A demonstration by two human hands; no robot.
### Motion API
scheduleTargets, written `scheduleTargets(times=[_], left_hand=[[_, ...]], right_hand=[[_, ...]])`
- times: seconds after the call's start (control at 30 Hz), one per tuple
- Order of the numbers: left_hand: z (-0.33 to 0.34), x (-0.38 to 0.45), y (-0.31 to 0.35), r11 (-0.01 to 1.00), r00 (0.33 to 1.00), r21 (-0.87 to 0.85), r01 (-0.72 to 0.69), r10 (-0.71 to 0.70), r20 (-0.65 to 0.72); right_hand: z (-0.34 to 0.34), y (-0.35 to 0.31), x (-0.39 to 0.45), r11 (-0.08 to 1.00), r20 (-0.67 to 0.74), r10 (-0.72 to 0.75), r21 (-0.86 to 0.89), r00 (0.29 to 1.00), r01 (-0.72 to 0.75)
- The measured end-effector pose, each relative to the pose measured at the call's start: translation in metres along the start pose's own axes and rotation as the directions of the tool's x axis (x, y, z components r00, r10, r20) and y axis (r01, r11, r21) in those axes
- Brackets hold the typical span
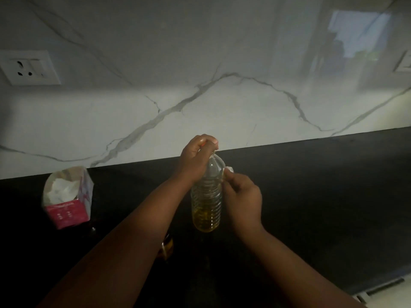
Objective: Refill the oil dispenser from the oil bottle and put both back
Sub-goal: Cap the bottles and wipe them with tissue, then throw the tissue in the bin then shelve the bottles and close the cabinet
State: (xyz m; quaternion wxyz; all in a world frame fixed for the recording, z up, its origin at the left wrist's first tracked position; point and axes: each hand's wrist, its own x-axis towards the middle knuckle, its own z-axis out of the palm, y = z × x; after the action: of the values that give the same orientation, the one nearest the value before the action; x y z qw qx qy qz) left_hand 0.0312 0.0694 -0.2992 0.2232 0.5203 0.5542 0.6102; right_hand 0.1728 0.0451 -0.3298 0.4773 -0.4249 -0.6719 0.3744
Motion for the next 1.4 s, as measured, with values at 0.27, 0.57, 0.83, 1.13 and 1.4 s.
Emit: scheduleTargets(times=[0.27, 0.57, 0.83, 1.13, 1.4], left_hand=[[0.006, -0.011, 0.004, 1.000, 0.999, -0.011, -0.002, 0.002, 0.032], [-0.004, -0.030, 0.015, 0.946, 0.969, 0.230, 0.227, -0.244, 0.047], [0.019, -0.087, 0.032, 0.764, 0.963, 0.596, 0.247, -0.127, -0.237], [0.077, -0.204, 0.008, 0.330, 0.998, 0.944, 0.025, -0.057, -0.006], [0.125, -0.257, 0.001, 0.259, 0.962, 0.965, -0.043, -0.248, 0.110]], right_hand=[[0.001, 0.033, -0.029, 0.715, 0.430, -0.382, -0.423, 0.818, 0.557], [-0.060, 0.022, -0.012, 0.640, 0.619, -0.199, -0.504, 0.760, 0.579], [-0.115, 0.029, -0.029, 0.583, 0.722, -0.149, -0.487, 0.675, 0.650], [-0.161, 0.059, -0.071, 0.521, 0.780, -0.138, -0.467, 0.610, 0.714], [-0.205, 0.072, -0.113, 0.564, 0.692, -0.006, -0.594, 0.721, 0.574]])
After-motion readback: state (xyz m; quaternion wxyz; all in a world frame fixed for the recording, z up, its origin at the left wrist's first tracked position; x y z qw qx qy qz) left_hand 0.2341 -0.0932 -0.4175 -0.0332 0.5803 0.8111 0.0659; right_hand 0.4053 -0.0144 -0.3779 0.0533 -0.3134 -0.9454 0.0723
